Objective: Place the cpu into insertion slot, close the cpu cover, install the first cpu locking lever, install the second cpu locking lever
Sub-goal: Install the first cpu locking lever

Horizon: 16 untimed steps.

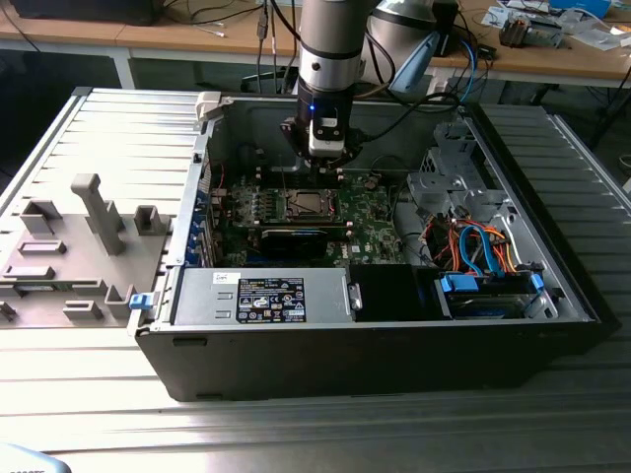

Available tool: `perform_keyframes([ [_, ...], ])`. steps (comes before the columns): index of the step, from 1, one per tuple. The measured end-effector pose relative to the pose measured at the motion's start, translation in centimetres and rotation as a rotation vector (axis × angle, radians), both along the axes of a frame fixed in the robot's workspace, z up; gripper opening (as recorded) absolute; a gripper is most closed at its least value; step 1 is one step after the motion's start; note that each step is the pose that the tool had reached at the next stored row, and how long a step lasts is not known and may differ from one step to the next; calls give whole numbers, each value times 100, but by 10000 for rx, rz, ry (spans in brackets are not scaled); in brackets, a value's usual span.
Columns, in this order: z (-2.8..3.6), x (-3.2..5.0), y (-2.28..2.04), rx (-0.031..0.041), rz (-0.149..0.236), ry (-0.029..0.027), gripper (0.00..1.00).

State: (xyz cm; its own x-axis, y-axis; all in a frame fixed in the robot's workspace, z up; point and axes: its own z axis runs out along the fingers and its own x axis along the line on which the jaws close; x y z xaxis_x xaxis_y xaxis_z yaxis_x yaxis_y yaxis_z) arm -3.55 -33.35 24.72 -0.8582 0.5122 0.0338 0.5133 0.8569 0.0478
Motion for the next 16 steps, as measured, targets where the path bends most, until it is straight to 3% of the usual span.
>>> perform_keyframes([
  [16,0,0,0,0,459,0,11],
])
